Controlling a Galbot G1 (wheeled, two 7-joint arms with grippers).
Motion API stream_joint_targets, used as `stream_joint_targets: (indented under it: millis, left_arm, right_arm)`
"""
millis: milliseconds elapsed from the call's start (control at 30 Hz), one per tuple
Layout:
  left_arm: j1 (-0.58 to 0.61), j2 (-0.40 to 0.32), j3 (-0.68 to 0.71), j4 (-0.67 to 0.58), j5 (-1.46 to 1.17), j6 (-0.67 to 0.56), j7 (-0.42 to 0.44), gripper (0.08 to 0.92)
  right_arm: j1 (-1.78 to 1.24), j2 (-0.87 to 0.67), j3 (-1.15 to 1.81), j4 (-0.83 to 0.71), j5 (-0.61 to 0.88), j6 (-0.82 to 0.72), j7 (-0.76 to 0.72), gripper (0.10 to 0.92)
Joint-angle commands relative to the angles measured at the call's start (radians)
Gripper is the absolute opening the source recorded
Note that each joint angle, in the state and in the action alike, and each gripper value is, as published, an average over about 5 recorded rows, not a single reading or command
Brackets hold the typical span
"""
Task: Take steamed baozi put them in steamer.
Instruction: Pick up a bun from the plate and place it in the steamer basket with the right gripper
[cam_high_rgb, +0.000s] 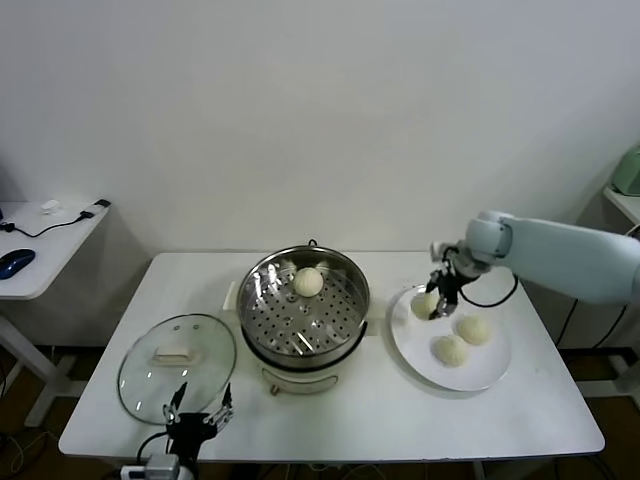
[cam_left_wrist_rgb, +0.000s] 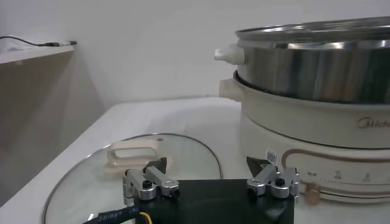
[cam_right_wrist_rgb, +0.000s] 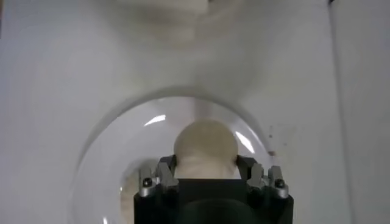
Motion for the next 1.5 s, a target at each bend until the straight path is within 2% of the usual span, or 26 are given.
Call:
stream_joint_targets:
  millis: [33, 233, 400, 633, 867, 1200, 1367, 1500]
  left_arm:
    - [-0.002, 0.005, 0.001, -0.01, -0.002, 0.003, 0.001, 0.823]
    - [-0.002, 0.006, 0.005, -0.021, -0.001, 0.007, 0.0, 0.823]
    - [0.005, 0.006, 0.005, -0.037, -0.002, 0.009, 0.001, 0.823]
    - [0.012, 0.006, 0.0, -0.052, -0.007, 0.014, 0.001, 0.823]
    - [0.009, 0.006, -0.001, -0.049, -0.011, 0.016, 0.001, 0.823]
    - [0.004, 0.01, -0.003, -0.047, -0.02, 0.017, 0.001, 0.823]
    - [0.003, 0.011, -0.002, -0.042, -0.021, 0.017, 0.001, 0.823]
    - [0.0, 0.01, -0.002, -0.04, -0.022, 0.017, 0.001, 0.823]
  right_arm:
    - [0.448, 0.024, -0.135, 0.195, 0.279, -0.02, -0.027, 0.662]
    - [0.426, 0.156, -0.047, 0.343, 0.419, -0.097, 0.096, 0.662]
    - [0.286, 0.294, 0.012, 0.36, 0.439, -0.154, 0.199, 0.662]
    - [0.093, 0.469, 0.066, 0.249, 0.398, -0.218, 0.32, 0.662]
    - [-0.05, 0.571, 0.089, 0.069, 0.333, -0.23, 0.347, 0.662]
    - [-0.155, 0.622, 0.103, -0.084, 0.283, -0.217, 0.343, 0.662]
    - [-0.158, 0.619, 0.106, -0.087, 0.281, -0.214, 0.333, 0.664]
    - [-0.146, 0.602, 0.121, -0.07, 0.283, -0.193, 0.324, 0.717]
